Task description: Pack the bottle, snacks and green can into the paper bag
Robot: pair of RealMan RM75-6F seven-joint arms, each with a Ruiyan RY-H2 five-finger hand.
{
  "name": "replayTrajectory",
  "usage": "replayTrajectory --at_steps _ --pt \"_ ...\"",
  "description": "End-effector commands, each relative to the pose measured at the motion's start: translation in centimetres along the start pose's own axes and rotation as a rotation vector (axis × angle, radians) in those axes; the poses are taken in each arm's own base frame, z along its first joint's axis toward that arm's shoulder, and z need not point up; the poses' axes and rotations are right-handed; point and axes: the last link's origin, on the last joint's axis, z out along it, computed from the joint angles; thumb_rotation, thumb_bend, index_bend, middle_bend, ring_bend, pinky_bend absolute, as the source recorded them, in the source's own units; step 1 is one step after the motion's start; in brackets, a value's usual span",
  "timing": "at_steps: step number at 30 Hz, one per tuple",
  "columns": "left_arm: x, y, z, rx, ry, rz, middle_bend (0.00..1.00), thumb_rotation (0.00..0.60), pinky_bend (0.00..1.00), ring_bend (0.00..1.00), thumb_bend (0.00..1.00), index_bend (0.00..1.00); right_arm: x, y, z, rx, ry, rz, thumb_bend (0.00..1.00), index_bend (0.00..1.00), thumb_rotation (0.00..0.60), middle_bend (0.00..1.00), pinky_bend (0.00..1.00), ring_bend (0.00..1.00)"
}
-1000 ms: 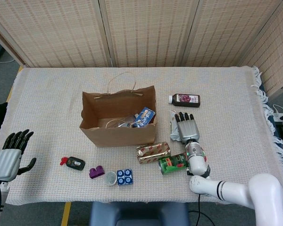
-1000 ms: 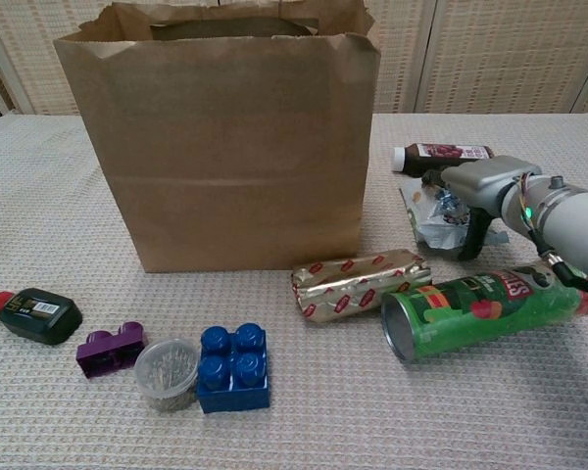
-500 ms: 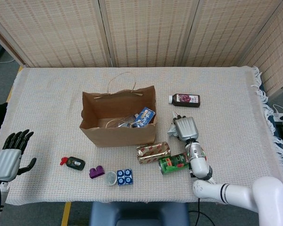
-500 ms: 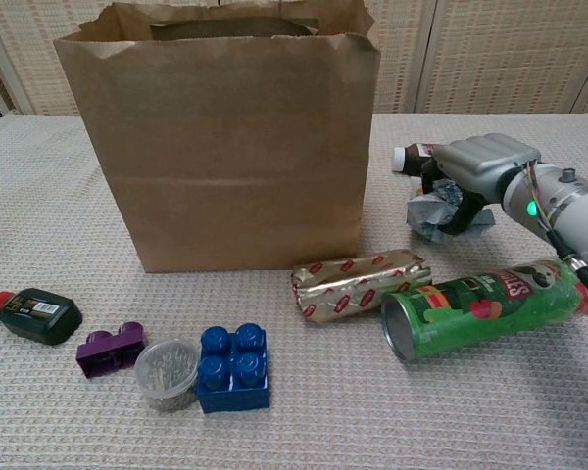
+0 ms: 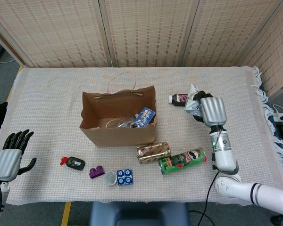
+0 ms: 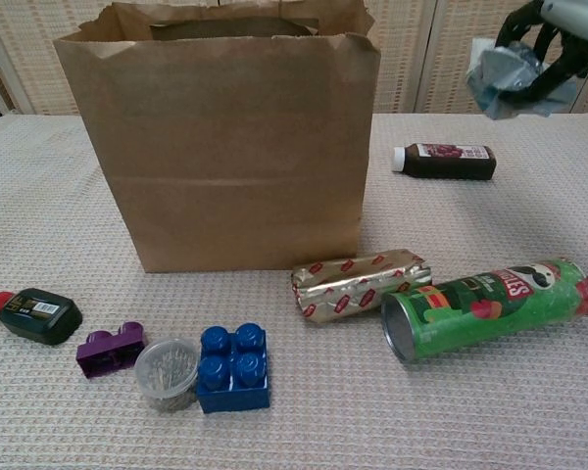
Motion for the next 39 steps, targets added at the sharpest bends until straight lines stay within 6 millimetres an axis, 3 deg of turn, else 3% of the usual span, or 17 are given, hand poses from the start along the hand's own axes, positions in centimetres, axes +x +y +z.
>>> replayTrajectory --at_steps 1,7,14,20,26,39 --pt "0.0 0.0 0.0 0.002 0.001 0.001 0.0 0.6 0.0 0.0 0.34 0.05 4.5 -0.1 0.2 0.003 0.115 0.108 0.41 0.74 0.6 0.64 0.69 0.63" --pt "0.0 0.0 0.0 0.003 0.002 0.003 0.0 0.6 0.0 0.0 0.34 0.05 9.7 -3.5 0.3 0.084 0.218 0.185 0.41 0.74 0.6 0.64 0.69 0.63" --pt "0.0 0.0 0.0 0.003 0.002 0.002 0.0 0.6 0.0 0.0 0.34 0.05 11.8 -9.4 -0.4 0.218 0.243 0.156 0.41 0.74 0.6 0.64 0.69 0.63" --pt "0.0 0.0 0.0 0.001 0.0 -0.003 0.0 0.6 0.0 0.0 0.34 0.05 10.8 -14.1 -1.6 0.318 0.194 0.136 0.41 0.74 0.6 0.64 0.69 0.63" --pt "0.0 -0.1 0.0 -0.001 -0.002 -0.007 0.0 0.6 0.0 0.0 0.34 0.05 8.5 -17.1 -2.8 0.392 0.143 0.053 0.41 0.74 0.6 0.64 0.69 0.63" --pt "0.0 -0.1 0.0 -0.003 -0.004 -0.01 0.0 0.6 0.0 0.0 0.34 0.05 6.1 -18.4 -2.9 0.389 0.086 -0.016 0.41 0.7 0.6 0.64 0.68 0.61"
